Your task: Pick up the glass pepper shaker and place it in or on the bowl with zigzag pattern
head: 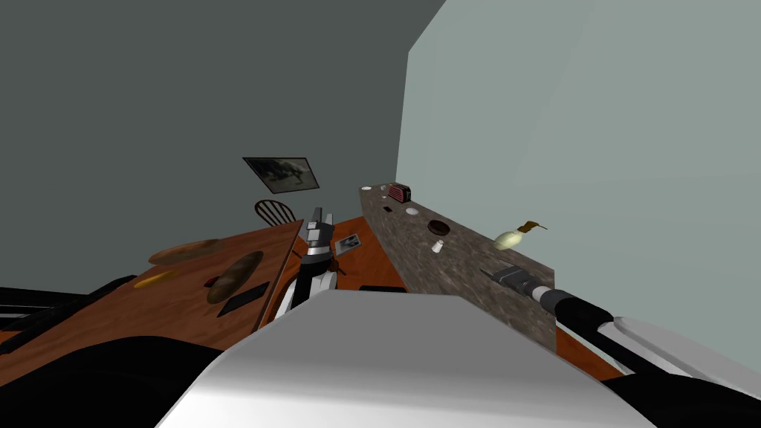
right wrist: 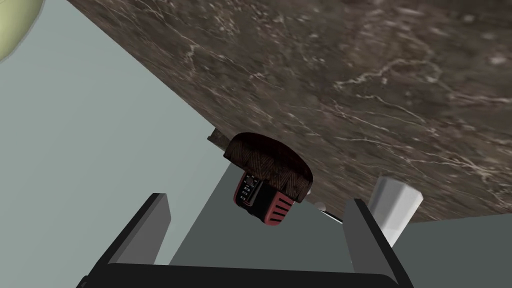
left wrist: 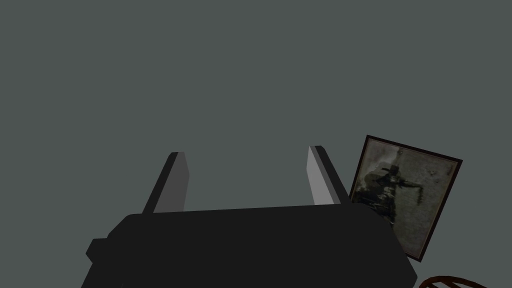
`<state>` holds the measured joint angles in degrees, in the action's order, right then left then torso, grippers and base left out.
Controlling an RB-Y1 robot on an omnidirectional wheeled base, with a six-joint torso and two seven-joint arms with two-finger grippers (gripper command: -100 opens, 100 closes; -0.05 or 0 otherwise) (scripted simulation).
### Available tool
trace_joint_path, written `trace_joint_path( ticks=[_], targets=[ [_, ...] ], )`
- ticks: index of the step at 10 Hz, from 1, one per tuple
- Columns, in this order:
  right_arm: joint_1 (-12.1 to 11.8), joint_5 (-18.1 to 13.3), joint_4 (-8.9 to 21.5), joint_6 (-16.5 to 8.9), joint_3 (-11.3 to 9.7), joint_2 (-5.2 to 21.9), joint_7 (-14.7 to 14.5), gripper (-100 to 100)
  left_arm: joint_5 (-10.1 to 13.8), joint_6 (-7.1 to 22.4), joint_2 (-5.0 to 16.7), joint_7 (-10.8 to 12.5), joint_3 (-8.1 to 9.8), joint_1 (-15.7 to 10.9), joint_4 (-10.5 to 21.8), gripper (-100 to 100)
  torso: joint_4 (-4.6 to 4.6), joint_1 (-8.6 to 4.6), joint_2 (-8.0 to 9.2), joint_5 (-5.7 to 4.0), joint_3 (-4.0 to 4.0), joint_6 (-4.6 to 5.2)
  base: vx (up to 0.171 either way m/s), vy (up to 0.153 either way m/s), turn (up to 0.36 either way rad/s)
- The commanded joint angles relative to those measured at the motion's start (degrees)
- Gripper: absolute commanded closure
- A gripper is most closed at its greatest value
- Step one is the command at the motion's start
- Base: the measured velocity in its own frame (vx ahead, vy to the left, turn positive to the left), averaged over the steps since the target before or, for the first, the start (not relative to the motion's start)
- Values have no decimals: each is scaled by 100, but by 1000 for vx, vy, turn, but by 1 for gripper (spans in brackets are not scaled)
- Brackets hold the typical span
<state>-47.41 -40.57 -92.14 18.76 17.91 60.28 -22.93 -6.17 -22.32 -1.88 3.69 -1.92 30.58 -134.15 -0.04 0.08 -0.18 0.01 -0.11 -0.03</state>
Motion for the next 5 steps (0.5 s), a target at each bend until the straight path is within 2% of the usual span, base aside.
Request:
trace_joint_path(
  ticks=[1,2,3,4,5],
  targets=[
    [-107,-37,-11,12,37,257,80,-100,0,0,0,0,0,0,0,0,0,0,0,0,0,0,34,6,-2],
    [-327,-89,-82,28,131,457,200,-100,0,0,0,0,0,0,0,0,0,0,1,-1,0,-2,35,6,9],
    [-327,-89,-82,28,131,530,200,-100,0,0,0,0,0,0,0,0,0,0,0,0,0,-1,29,0,5],
    [-547,-138,-155,51,225,750,320,-100,0,0,0,0,0,0,0,0,0,-1,2,-2,1,-1,29,-1,15],
    [-547,-138,-155,51,225,800,320,-100,0,0,0,0,0,0,0,0,0,-2,2,-1,1,-1,23,1,10]
  ],
)
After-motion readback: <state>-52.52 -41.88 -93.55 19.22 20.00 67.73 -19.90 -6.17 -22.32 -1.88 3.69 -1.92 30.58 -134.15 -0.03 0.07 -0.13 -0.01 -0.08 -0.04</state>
